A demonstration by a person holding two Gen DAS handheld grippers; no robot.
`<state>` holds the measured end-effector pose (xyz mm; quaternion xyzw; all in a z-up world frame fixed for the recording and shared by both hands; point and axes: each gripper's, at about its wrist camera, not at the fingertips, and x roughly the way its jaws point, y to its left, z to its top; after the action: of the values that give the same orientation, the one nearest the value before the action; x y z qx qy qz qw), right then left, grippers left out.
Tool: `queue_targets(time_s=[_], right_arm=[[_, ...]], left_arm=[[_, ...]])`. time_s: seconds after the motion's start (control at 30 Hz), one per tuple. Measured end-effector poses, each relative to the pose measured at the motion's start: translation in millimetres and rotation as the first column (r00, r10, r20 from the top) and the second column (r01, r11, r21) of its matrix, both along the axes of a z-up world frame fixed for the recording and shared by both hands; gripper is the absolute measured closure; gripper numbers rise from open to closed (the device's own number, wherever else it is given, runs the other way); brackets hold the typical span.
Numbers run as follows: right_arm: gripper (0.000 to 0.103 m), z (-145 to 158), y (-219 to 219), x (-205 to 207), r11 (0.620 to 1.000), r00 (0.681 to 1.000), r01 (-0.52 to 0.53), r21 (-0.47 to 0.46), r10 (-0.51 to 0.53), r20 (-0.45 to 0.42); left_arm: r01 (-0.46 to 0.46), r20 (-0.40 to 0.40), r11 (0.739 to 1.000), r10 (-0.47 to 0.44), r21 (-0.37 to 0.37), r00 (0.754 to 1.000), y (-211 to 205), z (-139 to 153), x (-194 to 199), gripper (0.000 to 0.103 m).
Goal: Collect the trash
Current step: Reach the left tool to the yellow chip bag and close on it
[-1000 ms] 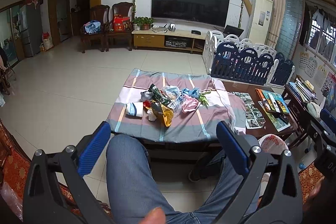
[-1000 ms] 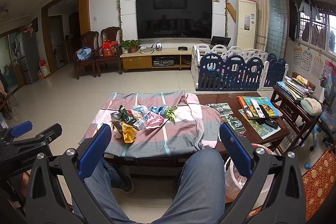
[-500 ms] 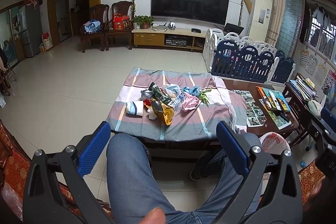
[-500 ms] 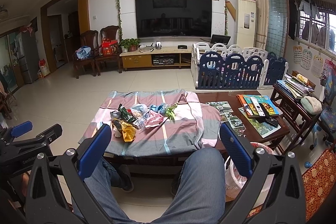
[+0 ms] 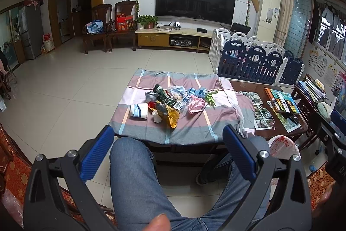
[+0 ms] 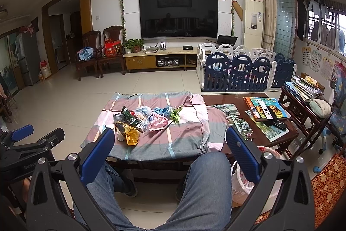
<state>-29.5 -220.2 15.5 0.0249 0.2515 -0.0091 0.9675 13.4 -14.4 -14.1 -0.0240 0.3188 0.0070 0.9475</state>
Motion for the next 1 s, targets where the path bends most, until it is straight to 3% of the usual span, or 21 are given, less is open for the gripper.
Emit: queue_targets(time_s=[0.43,0.57,0.77,0.87,0.9,0.93,1.0], right_arm=[[0.003,-5,-1,5,1.000,1.000,-0.008,0.004,0.008,-0.020],[0.003,-9,-5,7,1.000,1.000,-0.021,0.022,0.021,-0.009],[0.003,-17,-26,1,0.992,0.982,-0.045,0.120,0.022,0.185],[0.002,-43,-41,9,0.980,0.957,-0.039,0.196,-0.020,0.290],[0.002,-57,-45,23,0.977,0.962,-0.031,0.210,-0.028,0.271],[0.002,-73,-47,44,0.977,0.983,-0.014,0.211,-0.025,0.180],[0.002,-104,-51,80,0.970,1.000,-0.025,0.243,0.021,0.019]], left_arm=[[-0.001,-0.011,1.000,0.001,0.016,1.000,4,-10,7,0.003],[0.005,0.035,0.999,-0.006,0.047,0.999,3,-14,7,0.003],[0.098,0.092,0.995,-0.096,-0.016,0.991,14,-31,15,0.003],[0.107,0.094,0.994,-0.106,-0.003,0.990,17,-54,30,0.003],[0.115,0.109,0.993,-0.114,-0.003,0.988,18,-62,35,0.003],[0.146,0.135,0.989,-0.142,-0.017,0.981,21,-77,42,0.003],[0.211,0.176,0.971,-0.190,-0.113,0.966,32,-104,53,0.003]])
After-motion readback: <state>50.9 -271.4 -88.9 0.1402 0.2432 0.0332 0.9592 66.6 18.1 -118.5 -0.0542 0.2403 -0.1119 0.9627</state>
